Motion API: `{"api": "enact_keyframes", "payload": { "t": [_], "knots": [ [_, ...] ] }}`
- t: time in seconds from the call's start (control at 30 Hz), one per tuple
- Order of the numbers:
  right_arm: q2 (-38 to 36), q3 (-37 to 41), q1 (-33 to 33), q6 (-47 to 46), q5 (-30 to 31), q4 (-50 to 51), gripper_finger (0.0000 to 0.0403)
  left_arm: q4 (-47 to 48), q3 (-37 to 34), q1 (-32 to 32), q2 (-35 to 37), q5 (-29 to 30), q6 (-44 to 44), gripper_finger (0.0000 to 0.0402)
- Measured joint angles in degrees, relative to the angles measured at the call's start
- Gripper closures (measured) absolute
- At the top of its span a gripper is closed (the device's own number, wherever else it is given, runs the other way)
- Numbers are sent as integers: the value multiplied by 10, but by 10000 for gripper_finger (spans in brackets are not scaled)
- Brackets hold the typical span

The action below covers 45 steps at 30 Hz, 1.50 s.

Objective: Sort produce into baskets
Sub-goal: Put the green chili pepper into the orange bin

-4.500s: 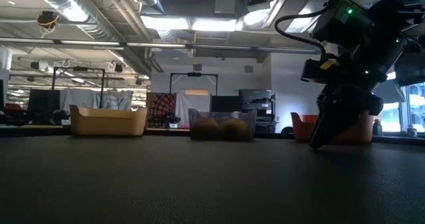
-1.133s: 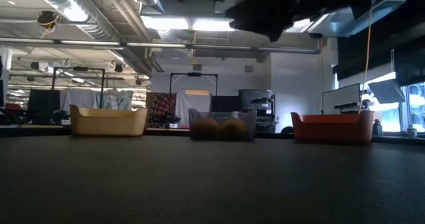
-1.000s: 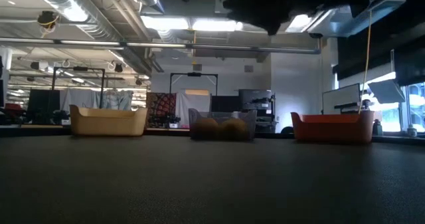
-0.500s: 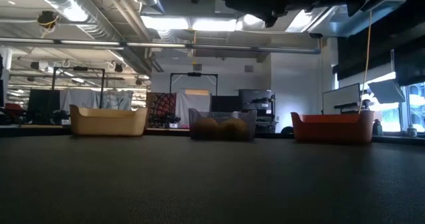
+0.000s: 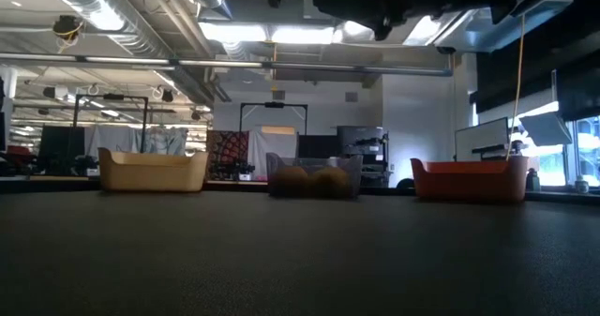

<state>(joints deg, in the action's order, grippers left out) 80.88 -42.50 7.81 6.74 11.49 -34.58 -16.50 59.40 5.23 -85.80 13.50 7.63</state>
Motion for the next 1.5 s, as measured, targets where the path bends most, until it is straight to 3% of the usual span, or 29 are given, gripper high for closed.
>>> {"api": "enact_keyframes", "payload": {
  "t": [0.23,0.57,0.7,1.0,1.13,1.4,1.5],
  "knots": [
    [-21,1,1,-3,35,40,401,84,0,3,34,5,8,230],
    [-40,0,1,-4,43,59,403,103,0,-4,49,4,10,238],
    [-39,0,1,-5,87,103,403,170,0,-9,52,9,-4,246],
    [-39,0,-8,-74,109,220,400,398,0,-8,62,15,-94,249],
    [-38,0,-26,-109,110,264,366,512,0,-8,78,21,-168,249],
    [-11,0,-51,-131,110,291,234,751,0,-21,106,51,-341,249],
    [0,0,-53,-132,107,290,193,778,-14,-25,106,52,-365,249]
  ]
}}
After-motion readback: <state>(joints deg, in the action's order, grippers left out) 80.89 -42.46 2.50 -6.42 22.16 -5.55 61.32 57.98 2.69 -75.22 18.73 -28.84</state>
